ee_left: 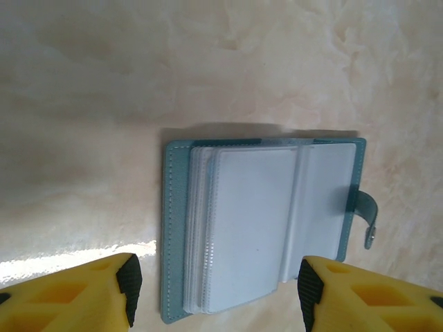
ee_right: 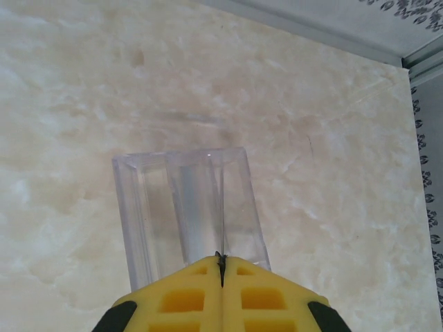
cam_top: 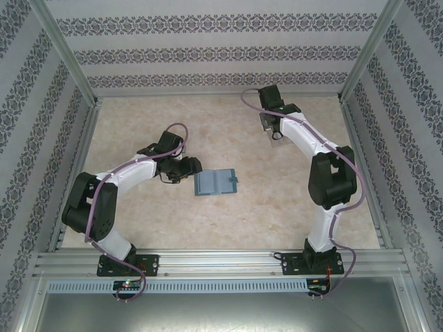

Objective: Put the credit cards into the card holder
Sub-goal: Pick up the credit card from the storage box.

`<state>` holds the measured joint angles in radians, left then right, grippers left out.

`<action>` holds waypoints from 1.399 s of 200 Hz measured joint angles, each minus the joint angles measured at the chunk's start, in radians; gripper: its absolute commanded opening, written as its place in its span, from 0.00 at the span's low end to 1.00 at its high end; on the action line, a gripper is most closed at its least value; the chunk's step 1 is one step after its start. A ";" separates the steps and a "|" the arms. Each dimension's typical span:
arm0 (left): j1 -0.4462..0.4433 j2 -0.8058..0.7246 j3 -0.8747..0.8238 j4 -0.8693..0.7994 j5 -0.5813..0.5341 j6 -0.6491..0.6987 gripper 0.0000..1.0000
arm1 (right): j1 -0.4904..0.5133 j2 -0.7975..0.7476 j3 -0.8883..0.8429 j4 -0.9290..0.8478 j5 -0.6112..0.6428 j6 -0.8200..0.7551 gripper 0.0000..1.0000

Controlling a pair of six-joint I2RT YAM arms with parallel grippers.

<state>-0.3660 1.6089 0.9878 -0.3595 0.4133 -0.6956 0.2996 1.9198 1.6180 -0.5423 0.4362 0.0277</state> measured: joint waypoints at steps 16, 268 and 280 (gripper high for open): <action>0.000 -0.011 0.009 -0.005 0.000 0.000 0.64 | 0.000 -0.035 -0.026 0.000 -0.012 0.001 0.00; 0.000 -0.359 -0.021 0.066 0.129 -0.161 0.82 | 0.283 -0.600 -0.821 0.707 -0.857 0.580 0.00; -0.001 -0.361 -0.059 0.121 0.156 -0.147 0.82 | 0.243 -0.604 -0.826 0.743 -0.899 0.667 0.00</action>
<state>-0.3668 1.2476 0.9287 -0.2390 0.5697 -0.8429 0.5430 1.3159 0.7925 0.2008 -0.4629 0.6945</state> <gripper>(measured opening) 0.820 0.041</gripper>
